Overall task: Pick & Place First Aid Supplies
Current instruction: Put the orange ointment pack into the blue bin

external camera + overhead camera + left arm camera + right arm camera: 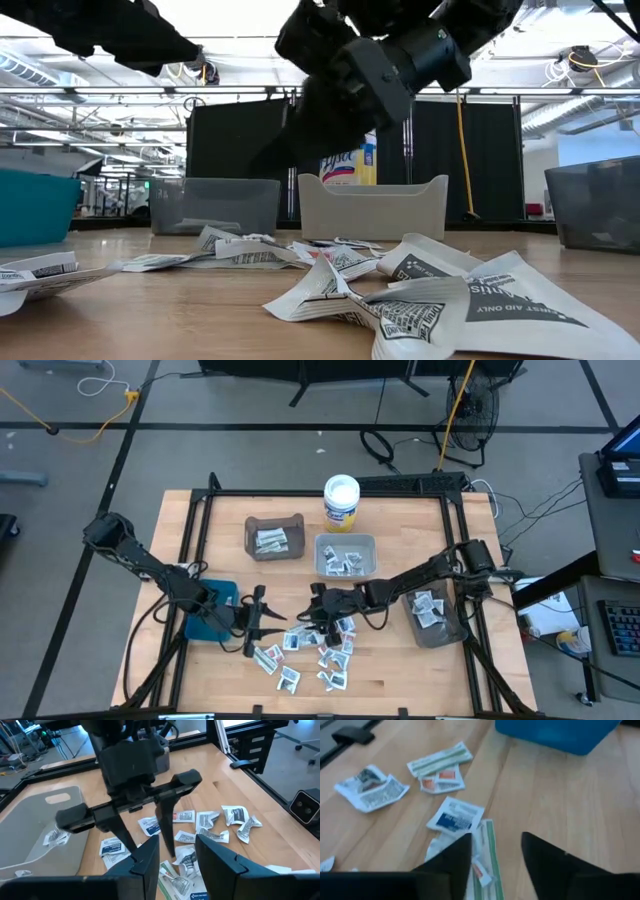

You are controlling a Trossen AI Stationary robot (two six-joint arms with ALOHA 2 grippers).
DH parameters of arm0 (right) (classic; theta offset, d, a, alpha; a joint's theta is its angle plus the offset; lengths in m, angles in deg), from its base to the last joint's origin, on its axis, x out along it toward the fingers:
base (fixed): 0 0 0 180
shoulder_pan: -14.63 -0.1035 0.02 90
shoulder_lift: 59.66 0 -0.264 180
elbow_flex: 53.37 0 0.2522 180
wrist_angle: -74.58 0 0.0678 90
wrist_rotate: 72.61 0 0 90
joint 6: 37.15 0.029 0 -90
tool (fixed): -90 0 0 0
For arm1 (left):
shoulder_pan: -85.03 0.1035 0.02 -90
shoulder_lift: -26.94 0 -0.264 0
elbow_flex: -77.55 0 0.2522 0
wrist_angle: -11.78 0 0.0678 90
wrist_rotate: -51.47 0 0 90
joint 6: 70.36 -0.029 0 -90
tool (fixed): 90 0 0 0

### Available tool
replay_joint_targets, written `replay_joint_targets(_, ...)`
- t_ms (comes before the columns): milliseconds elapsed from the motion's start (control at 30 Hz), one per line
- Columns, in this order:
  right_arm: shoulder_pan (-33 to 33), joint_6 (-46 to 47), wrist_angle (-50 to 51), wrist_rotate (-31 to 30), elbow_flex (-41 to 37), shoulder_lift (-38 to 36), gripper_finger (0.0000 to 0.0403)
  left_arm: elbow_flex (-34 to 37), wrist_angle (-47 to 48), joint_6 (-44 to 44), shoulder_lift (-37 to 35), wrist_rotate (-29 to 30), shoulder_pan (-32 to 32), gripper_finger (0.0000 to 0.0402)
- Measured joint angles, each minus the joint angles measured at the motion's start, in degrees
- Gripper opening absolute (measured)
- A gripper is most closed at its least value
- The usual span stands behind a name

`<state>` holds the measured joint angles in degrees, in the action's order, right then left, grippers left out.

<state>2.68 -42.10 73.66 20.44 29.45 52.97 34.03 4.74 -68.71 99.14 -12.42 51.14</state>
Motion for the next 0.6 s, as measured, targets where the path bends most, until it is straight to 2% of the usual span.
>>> replay_joint_targets(167,-1.32,-2.52,10.91,0.03,-0.07,-3.59,0.0222,0.00,0.75,1.32,0.00,-0.06,0.00,0.0131)
replay_joint_targets(233,-2.10,-2.47,17.21,0.11,-0.90,-5.68,0.0229,0.00,1.71,2.75,0.00,-0.71,0.00,0.0134)
replay_joint_targets(367,-4.45,-0.86,23.57,-0.02,-3.83,-11.11,0.0232,0.00,0.95,4.99,1.13,-1.07,0.04,0.0143)
replay_joint_targets(533,-7.78,4.58,23.40,-0.18,-12.09,-19.47,0.0223,-0.04,-2.37,8.35,4.23,-1.07,0.30,0.0155)
replay_joint_targets(600,-9.02,6.93,20.92,-2.18,-15.64,-23.21,0.0217,-0.02,-3.24,8.98,6.03,-1.18,0.86,0.0159)
